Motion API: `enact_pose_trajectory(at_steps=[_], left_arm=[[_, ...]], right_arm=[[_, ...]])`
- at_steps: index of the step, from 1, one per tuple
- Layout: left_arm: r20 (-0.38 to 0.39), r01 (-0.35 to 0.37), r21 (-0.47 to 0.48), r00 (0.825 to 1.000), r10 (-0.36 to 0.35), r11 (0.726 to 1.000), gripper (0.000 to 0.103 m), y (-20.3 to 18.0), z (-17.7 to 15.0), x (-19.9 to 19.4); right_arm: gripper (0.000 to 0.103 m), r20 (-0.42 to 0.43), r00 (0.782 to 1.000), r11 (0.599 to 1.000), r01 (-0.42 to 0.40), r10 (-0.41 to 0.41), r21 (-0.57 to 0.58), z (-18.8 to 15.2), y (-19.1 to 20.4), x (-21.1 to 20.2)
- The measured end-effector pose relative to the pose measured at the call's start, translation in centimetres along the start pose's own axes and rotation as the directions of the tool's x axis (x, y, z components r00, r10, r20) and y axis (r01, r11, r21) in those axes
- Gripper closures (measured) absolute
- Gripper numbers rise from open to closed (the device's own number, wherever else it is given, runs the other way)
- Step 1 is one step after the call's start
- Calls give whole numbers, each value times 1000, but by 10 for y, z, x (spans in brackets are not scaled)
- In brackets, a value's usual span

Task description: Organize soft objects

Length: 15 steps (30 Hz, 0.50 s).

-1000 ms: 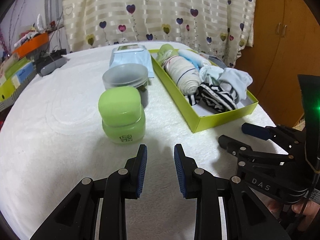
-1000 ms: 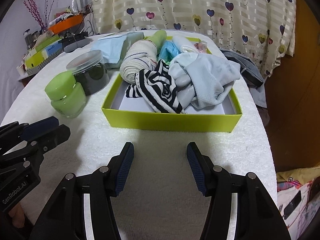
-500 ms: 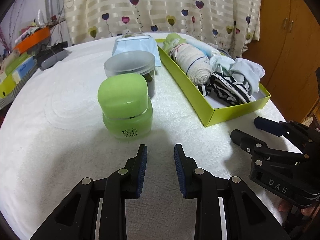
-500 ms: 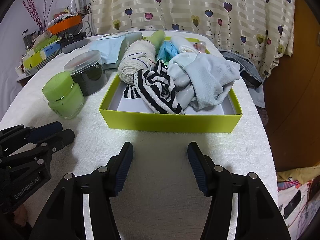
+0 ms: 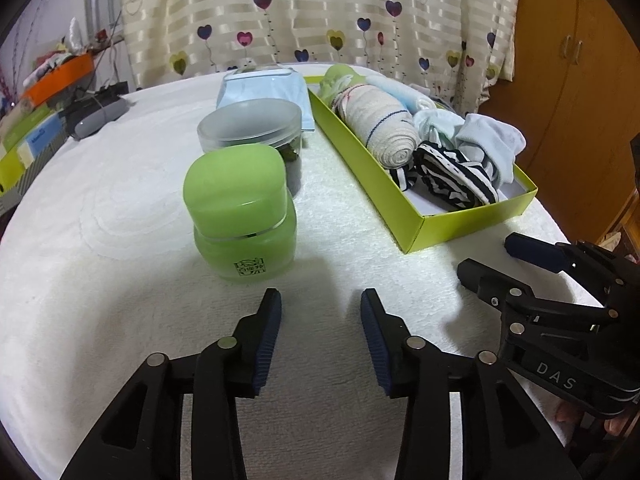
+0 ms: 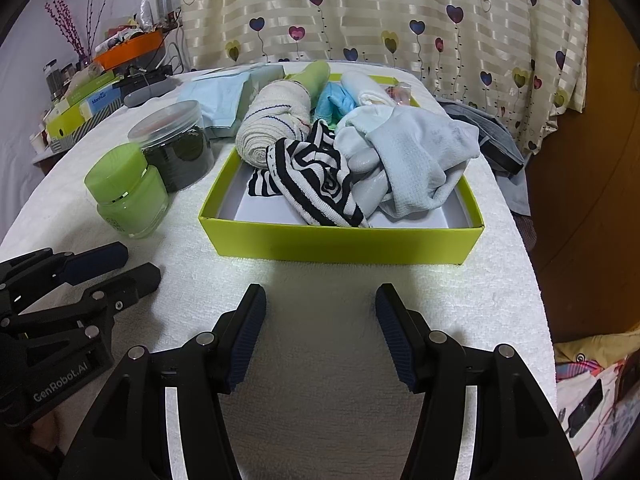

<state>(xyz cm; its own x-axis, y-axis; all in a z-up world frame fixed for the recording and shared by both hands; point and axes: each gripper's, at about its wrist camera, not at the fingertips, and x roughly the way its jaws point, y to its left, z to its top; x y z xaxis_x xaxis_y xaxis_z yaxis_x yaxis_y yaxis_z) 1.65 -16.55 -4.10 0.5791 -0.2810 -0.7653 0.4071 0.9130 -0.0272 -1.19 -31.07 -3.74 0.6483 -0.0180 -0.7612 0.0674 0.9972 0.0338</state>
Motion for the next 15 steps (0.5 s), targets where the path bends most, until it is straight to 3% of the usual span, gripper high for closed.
enact_pose_trajectory(at_steps=[15], left_arm=[[-3,6,17,1000,-5,1000,53,-6,1,1]], right_arm=[[45,1,1000,1000,3,-3,-3,0,0,-1]])
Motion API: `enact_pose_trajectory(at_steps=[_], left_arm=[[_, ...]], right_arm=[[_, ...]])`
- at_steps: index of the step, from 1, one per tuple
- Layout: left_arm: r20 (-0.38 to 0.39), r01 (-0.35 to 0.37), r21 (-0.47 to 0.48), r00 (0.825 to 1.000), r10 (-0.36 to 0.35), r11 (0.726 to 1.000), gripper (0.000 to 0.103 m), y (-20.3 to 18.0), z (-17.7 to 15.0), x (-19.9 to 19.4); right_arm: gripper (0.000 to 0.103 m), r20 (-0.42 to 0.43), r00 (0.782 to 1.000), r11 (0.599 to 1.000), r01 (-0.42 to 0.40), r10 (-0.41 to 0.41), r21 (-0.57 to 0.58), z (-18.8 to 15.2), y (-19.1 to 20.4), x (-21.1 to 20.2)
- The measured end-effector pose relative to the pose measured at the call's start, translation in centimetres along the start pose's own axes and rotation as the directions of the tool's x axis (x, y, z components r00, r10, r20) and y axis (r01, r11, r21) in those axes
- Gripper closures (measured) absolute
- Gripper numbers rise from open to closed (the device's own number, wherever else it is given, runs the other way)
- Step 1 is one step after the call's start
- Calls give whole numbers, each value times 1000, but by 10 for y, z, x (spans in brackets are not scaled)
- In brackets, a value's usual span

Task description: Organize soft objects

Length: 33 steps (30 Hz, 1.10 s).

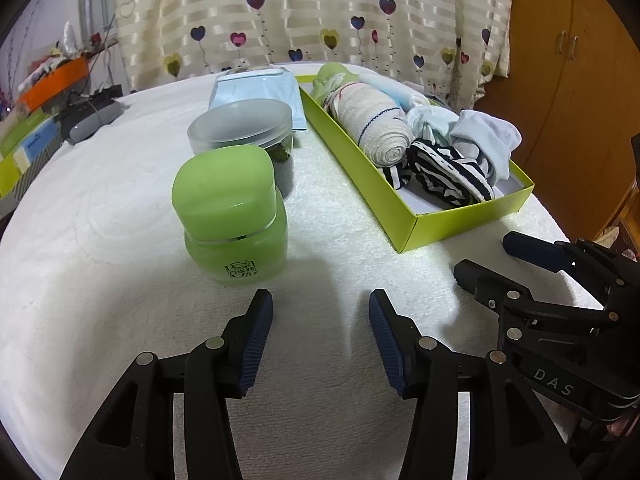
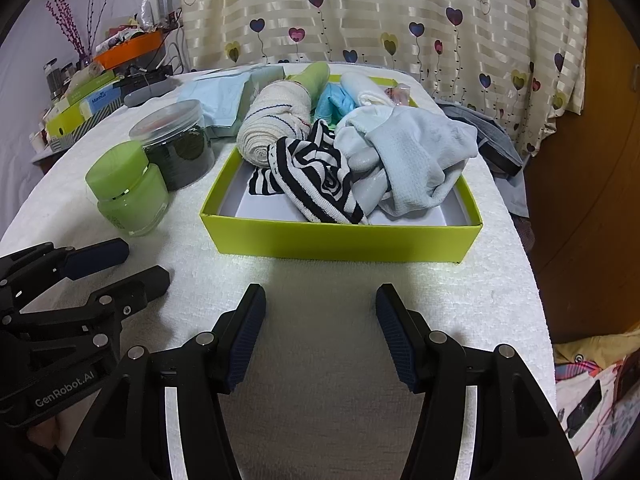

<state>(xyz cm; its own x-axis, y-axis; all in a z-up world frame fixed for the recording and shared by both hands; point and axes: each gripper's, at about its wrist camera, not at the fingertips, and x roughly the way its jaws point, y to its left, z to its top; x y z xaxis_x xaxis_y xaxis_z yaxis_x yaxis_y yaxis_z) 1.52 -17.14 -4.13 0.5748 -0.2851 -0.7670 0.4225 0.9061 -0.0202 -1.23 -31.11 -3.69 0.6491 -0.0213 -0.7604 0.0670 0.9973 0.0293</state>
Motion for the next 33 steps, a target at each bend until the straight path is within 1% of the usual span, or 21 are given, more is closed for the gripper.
enact_pose_trajectory(at_steps=[9,33], left_arm=[[-1,5,6,1000,-5,1000,50,0,0,0],[-2,3,9,1000,-3,1000,49,-1,0,0]], right_arm=[[45,0,1000,1000,1,-1,-1,0,0,0],[45,1,1000,1000,1,-1,-1,-1,0,0]])
